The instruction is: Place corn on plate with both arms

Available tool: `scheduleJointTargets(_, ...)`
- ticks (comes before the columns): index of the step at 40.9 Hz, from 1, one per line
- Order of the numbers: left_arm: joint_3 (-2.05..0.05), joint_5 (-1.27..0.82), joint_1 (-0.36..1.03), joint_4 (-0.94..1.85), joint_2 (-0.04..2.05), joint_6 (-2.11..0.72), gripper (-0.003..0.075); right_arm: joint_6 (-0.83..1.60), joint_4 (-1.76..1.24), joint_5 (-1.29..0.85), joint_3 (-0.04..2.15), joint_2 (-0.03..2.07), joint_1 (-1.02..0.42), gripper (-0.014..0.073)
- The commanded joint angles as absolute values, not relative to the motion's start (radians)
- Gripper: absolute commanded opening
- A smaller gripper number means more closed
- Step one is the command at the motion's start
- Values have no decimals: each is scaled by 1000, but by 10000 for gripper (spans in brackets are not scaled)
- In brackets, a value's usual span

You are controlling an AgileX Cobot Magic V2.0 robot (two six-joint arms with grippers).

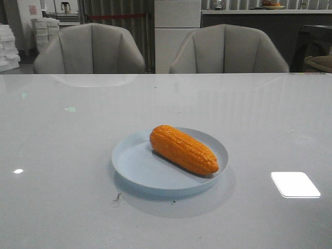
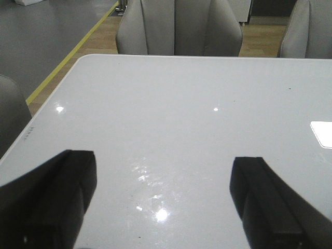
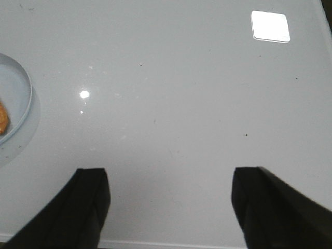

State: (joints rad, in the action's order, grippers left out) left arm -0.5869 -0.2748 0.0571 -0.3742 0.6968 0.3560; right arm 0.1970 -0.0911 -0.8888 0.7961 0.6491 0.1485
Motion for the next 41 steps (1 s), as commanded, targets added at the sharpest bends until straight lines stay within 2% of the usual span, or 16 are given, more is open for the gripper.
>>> scheduleJointTargets(1,-614,-203,63,-366,691,364,581,205,-103,-826,821,651,151,594)
scheduleJointTargets(22,-614,-196,63,-368,691,364,581,205,-103,-826,821,651,151,594)
scheduleJointTargets(41,-613,-195,101,-267,591,364,577,205,-103,-826,821,651,151,594)
